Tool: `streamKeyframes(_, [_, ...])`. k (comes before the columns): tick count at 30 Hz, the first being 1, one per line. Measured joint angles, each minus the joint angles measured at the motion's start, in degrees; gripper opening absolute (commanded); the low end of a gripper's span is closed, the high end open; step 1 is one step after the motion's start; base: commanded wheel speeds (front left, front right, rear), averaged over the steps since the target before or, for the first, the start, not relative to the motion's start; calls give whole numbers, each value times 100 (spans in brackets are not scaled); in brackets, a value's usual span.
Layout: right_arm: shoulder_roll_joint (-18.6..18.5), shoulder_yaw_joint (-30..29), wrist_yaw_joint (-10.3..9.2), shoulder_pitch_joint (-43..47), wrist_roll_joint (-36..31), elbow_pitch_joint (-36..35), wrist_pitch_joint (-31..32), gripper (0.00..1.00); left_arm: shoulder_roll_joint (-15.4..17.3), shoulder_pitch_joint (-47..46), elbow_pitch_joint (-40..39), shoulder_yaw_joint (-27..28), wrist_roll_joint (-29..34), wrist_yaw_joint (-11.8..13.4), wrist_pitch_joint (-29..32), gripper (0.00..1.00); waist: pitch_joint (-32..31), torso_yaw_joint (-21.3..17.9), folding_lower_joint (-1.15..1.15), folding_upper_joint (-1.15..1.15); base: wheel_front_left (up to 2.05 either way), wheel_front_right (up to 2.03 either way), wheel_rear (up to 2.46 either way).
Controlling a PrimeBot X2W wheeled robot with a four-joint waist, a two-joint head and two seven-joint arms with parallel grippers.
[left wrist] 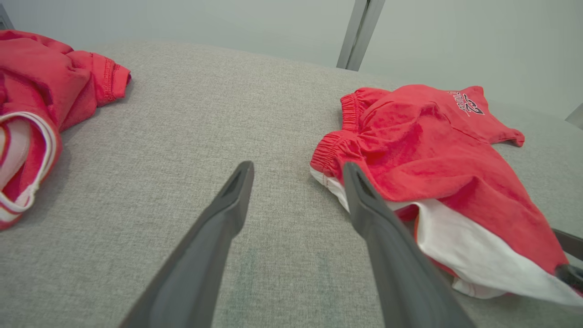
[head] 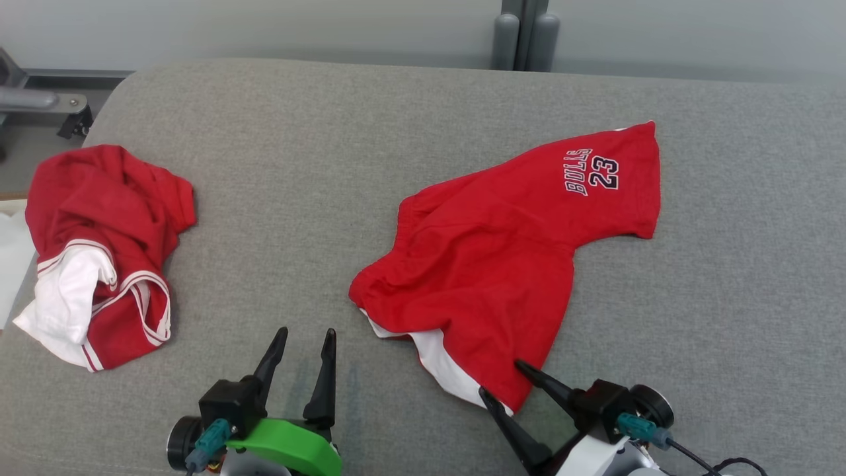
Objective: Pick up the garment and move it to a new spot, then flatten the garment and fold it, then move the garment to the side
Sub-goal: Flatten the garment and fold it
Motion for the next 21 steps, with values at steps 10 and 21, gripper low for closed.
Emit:
streamKeyframes(10, [-3, -344, 0, 292, -669, 147, 0, 100, 0, 1, -15, 30, -9, 0, 0, 100, 14, 36, 0, 0, 0, 0, 0])
streamKeyframes(21, [453, -1204, 0, -7, -1180, 413, 1, 0, -1, -5, -11, 66, -8, 0, 0, 100, 31, 19, 0, 0, 0, 0, 0])
